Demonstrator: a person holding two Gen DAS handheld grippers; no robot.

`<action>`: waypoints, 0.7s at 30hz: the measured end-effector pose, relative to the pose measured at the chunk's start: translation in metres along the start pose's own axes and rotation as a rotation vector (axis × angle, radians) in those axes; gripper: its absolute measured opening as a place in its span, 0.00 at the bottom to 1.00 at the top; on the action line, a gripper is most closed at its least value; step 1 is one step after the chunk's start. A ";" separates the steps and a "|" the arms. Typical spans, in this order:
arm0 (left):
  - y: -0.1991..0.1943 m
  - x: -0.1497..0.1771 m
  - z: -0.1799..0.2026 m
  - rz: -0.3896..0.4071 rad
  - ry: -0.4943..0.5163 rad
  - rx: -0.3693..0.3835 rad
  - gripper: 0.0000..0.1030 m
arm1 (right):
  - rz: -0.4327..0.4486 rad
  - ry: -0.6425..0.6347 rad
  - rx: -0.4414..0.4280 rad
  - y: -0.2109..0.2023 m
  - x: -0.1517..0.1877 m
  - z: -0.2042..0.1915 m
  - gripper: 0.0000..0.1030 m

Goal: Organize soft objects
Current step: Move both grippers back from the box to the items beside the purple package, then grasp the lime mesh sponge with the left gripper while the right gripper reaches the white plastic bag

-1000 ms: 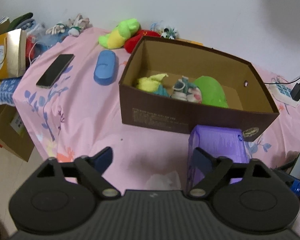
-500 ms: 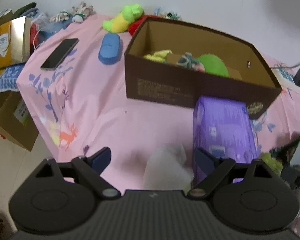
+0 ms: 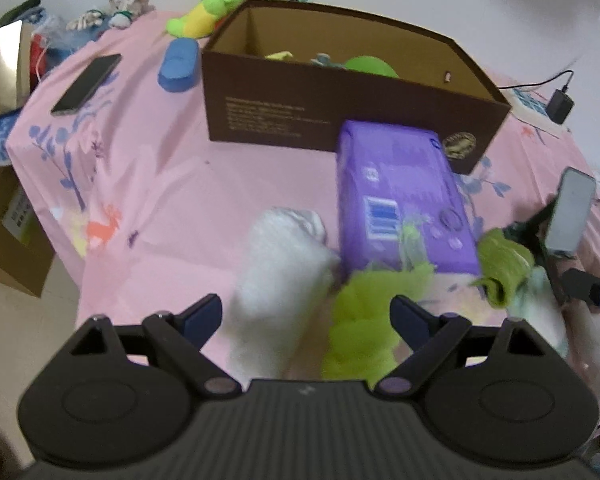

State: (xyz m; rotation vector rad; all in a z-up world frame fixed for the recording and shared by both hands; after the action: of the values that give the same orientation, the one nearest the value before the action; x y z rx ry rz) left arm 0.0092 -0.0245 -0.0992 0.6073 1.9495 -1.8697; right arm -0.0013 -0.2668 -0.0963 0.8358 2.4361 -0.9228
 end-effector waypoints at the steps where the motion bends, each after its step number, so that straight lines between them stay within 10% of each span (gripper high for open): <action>1: 0.000 0.003 0.002 -0.004 -0.006 0.017 0.89 | -0.001 0.004 0.000 -0.002 0.001 0.002 0.33; 21: 0.023 0.023 0.046 -0.023 0.063 -0.012 0.88 | 0.013 0.111 0.037 -0.042 0.017 0.038 0.33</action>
State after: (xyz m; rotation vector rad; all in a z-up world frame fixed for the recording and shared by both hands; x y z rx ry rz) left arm 0.0016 -0.0682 -0.1335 0.6499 2.0140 -1.8722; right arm -0.0362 -0.3119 -0.1130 0.9377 2.5110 -0.9435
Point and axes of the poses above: each gripper's, at about its wrist camera, not at the fingertips, and y roughly the way its jaws point, z to its right, x to its underside, the point moved 4 cm from there along y, roughly the way its jaws point, and after that the axes turned 12 degrees about -x, right-handed, at the moved point
